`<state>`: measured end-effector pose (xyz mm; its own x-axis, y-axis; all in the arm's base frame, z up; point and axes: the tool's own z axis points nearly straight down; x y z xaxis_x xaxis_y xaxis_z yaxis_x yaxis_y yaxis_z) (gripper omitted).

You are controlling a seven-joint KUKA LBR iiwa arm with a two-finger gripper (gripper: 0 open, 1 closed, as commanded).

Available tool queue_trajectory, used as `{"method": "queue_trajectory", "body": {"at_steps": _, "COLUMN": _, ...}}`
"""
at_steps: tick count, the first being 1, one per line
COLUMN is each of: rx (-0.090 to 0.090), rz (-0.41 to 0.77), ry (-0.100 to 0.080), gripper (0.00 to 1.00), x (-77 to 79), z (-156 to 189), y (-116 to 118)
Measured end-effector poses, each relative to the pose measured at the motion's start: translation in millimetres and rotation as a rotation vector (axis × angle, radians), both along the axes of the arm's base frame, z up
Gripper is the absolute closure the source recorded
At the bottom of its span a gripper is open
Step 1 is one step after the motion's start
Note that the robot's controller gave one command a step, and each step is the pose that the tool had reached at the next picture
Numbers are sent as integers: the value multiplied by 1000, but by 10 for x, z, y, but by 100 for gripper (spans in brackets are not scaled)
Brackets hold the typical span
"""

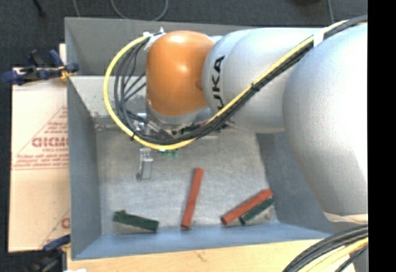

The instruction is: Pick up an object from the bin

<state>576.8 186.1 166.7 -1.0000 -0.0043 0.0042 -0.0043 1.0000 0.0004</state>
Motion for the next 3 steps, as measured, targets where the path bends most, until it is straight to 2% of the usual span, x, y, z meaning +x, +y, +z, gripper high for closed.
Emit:
{"method": "queue_trajectory", "body": {"at_steps": 1, "rx": -2, "rz": 247, "ry": -3, "gripper": 0, "x": -198, "z": -425, "y": -431}}
{"method": "queue_trajectory", "body": {"at_steps": 2, "rx": -2, "rz": 445, "ry": -3, "gripper": 0, "x": -454, "z": -979, "y": -1674}}
{"method": "queue_trajectory", "body": {"at_steps": 3, "rx": 1, "rz": 445, "ry": -8, "gripper": 100, "x": -439, "z": -957, "y": -1624}}
